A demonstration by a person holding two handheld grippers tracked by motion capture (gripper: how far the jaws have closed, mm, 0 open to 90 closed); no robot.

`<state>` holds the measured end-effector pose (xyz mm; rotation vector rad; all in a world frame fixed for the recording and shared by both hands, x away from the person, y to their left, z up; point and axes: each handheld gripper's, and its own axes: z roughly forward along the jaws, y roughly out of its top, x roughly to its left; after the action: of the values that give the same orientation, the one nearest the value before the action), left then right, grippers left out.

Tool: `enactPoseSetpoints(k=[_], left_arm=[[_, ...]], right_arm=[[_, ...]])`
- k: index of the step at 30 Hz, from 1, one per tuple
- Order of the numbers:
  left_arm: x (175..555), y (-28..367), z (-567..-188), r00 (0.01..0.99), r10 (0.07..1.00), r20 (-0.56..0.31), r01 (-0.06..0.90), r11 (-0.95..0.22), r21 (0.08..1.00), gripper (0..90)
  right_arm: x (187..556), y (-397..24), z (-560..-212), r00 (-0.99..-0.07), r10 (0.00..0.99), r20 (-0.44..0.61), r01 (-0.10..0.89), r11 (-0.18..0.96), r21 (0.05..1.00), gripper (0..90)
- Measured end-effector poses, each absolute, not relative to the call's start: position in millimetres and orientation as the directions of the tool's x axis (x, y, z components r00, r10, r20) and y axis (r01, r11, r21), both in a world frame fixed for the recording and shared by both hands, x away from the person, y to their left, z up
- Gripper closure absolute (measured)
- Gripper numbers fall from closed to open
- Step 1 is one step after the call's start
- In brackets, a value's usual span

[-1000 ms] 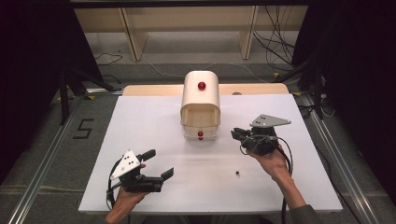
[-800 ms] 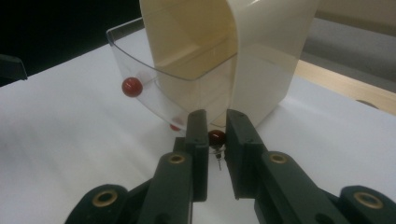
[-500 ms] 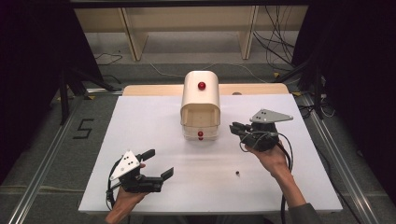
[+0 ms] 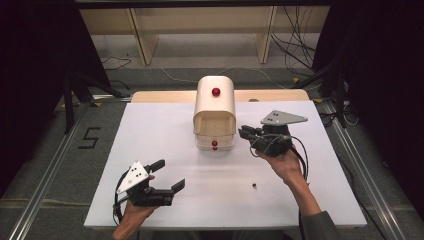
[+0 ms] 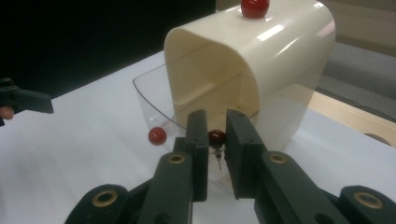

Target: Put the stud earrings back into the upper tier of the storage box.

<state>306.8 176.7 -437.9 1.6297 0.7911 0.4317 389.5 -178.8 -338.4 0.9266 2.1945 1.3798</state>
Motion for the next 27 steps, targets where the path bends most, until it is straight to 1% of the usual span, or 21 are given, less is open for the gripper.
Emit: enactPoseSetpoints(k=[6,14,27], left_arm=[[306.6,176.9,-437.8,0.697,0.702,-0.145,0.256,-0.056,0.965,3.9],[306.2,177.0,-437.6,0.696,0.703,-0.143,0.256,-0.057,0.965,3.8],[305.9,177.3,-437.5,0.694,0.707,-0.139,0.255,-0.060,0.965,3.8]], right_arm=[[401.5,-165.0,-335.2,-0.712,0.701,0.030,0.324,0.291,0.900,80.2],[412.3,-146.0,-331.6,-0.727,0.686,0.031,0.330,0.309,0.892,80.2],[427.7,-126.4,-337.3,-0.732,0.679,0.051,0.363,0.326,0.873,80.1]])
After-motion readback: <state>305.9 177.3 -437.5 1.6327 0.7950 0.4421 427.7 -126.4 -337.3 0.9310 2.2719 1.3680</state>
